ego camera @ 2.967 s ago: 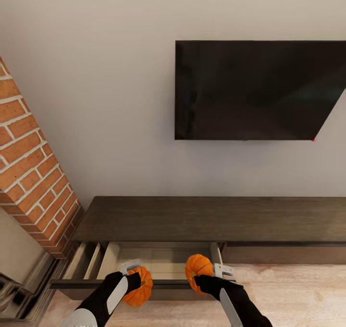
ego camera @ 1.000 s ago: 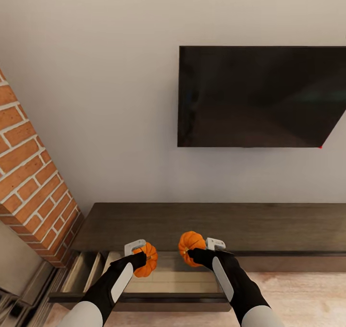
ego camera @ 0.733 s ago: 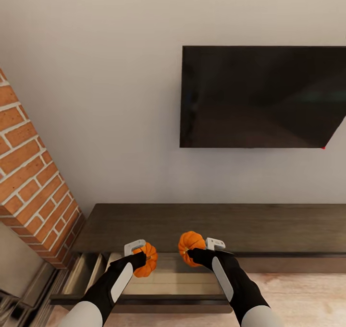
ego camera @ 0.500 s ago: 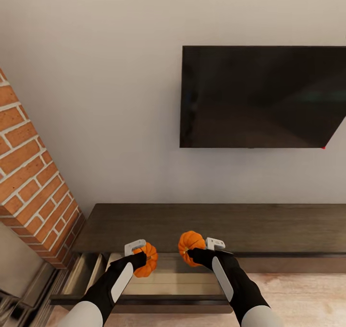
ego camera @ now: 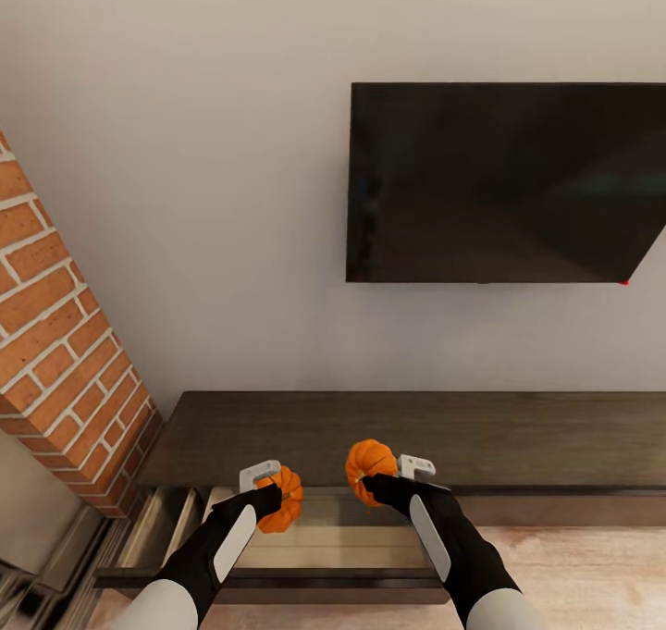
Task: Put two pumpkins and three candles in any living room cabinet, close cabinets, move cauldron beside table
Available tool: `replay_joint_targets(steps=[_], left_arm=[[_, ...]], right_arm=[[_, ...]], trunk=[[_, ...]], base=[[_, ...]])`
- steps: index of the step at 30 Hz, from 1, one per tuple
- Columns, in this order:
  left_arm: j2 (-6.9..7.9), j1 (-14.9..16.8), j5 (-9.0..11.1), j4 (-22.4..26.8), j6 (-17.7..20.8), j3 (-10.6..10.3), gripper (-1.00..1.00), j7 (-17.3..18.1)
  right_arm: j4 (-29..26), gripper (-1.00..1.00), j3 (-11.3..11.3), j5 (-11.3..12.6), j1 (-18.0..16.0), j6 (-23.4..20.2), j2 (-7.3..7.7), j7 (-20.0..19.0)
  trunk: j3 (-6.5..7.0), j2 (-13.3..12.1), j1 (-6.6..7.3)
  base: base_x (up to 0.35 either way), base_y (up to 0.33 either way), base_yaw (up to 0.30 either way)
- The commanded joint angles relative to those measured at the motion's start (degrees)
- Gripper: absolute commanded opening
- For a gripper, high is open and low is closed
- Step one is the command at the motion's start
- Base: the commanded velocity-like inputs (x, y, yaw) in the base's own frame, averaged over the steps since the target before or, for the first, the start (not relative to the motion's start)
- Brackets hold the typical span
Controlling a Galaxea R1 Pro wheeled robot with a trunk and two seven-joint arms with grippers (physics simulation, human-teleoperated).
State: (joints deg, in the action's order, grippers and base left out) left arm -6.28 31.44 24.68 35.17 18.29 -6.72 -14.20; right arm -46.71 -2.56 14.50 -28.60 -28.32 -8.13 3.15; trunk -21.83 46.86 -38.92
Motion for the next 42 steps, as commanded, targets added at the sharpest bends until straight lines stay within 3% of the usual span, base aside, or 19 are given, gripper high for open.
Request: replay_joint_targets(steps=[1, 23, 28, 42], left_arm=[[0.04, 0.0, 0.6, 0.1, 0.1, -0.3, -1.00, -0.6], [-0.13, 0.0, 0.5, -0.3, -0.4, -0.3, -1.00, -0.5], [-0.19, 0.0, 0.4, -0.3, -0.5, -0.4, -1.00, -0.5], [-0.48, 0.0, 0.3, -3.3, -2.9, -0.5, -1.00, -0.5]], right_arm=[[-0.1, -1.00, -0.2, 0.5, 0.0, 0.1, 0.05, 0.3], [-0.1, -1.00, -0.3, 0.5, 0.0, -5.5, -0.59, 0.5], [0.3, -1.00, -0.3, 0.4, -0.1, -5.7, -1.67, 1.0], [2.2, -1.00, -0.4, 0.2, -0.1, -5.5, -1.86, 3.2]], trunk=[[-0.26, 0.5, -0.23], [-4.21, 9.3, -5.07], [-5.10, 11.3, -6.16], [-7.62, 16.9, -9.24]], base=[[0.000, 0.000, 0.000], [0.000, 0.000, 0.000], [0.000, 0.000, 0.000], [0.000, 0.000, 0.000]])
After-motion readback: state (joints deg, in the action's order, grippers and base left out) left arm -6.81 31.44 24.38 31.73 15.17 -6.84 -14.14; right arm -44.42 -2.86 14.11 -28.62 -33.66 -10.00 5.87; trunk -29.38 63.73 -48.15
